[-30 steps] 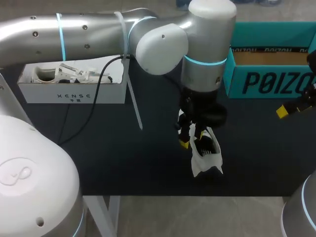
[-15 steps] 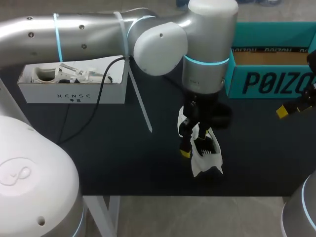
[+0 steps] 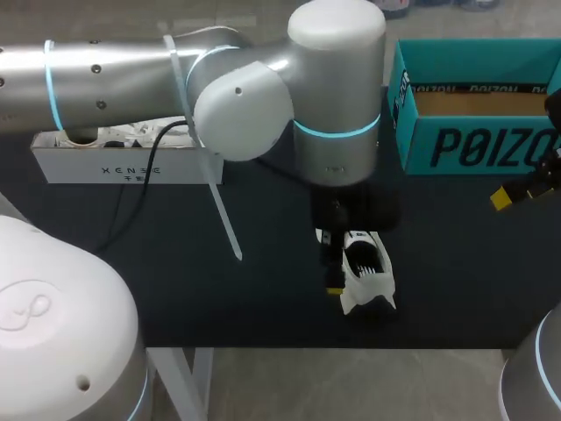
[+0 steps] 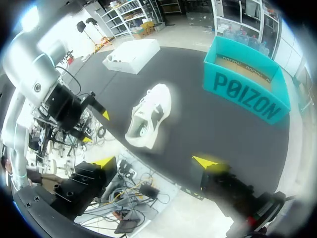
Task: Take the shoe out of the shoebox, open the shoe tongue, remove and reinsert the insole, then place the shoe into the shoebox
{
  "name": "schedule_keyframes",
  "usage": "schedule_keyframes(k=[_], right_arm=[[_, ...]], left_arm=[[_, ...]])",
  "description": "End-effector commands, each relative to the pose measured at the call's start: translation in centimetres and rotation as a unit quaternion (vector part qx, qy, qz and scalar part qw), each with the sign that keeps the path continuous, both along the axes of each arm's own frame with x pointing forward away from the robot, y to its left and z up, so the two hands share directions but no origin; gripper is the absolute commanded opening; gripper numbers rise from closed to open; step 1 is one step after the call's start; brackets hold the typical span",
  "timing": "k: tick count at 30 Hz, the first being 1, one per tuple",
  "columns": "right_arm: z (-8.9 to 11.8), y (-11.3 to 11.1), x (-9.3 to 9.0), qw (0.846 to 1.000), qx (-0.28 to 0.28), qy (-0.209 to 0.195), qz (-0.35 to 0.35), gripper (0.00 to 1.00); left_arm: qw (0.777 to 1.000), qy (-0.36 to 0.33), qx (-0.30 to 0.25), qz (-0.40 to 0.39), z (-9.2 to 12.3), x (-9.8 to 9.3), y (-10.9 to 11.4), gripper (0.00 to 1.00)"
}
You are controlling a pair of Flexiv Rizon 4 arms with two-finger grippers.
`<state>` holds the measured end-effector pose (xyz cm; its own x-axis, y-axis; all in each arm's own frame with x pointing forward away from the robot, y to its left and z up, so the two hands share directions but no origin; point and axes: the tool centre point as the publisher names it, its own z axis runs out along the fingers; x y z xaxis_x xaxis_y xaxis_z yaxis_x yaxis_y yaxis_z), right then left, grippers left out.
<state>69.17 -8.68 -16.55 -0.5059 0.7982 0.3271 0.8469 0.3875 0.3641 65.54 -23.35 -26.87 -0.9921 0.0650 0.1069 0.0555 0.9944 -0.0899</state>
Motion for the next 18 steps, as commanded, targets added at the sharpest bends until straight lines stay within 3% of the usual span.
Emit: schedule_keyframes(k=[1,4,9,16,18], right_arm=[[-0.1,0.1,0.1,1.000,-0.001,0.001,0.000,1.00],[-0.1,0.1,0.1,1.000,-0.001,0.001,0.000,1.00],[-0.1,0.1,0.1,1.000,-0.001,0.001,0.000,1.00],[-0.1,0.1,0.1,1.000,-0.001,0.001,0.000,1.00],[-0.1,0.1,0.1,1.000,-0.001,0.001,0.000,1.00]], left_arm=[[0.997,-0.023,-0.015,0.077,-0.1,-0.5,0.7,1.00],[0.997,-0.023,-0.015,0.077,-0.1,-0.5,0.7,1.00],[0.986,-0.044,0.006,0.161,-1.1,-0.8,-0.9,1.00],[0.988,-0.040,0.046,0.141,-3.2,-0.8,-3.7,1.00],[0.991,-0.021,0.036,0.127,-3.7,-0.8,-4.8,1.00]])
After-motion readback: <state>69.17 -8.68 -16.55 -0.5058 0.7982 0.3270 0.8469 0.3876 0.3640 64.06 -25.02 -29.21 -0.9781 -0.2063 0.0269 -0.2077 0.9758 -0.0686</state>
